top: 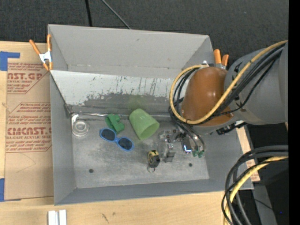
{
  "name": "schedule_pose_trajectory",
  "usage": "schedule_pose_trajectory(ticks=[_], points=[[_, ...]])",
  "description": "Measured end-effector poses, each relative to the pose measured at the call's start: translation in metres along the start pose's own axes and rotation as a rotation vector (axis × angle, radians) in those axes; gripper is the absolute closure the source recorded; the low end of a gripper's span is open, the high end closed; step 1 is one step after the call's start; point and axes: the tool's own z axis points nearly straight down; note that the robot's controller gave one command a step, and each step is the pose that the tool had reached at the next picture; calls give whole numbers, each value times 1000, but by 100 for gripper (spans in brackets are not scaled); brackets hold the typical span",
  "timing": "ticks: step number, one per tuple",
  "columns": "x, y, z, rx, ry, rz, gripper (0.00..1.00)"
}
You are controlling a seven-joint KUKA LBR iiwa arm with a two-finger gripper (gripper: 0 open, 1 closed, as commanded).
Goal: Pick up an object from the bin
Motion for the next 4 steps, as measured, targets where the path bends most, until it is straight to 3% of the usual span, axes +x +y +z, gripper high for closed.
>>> schedule_pose_trajectory(ticks=[1, 2, 3, 4], points=[[-2, -1, -3, 1, -6, -1, 0], [0, -6, 64, 2, -2, -255, 0], [0, -6, 63, 2, -4, -254, 100], [-2, -18, -75, 4, -14, -229, 100]])
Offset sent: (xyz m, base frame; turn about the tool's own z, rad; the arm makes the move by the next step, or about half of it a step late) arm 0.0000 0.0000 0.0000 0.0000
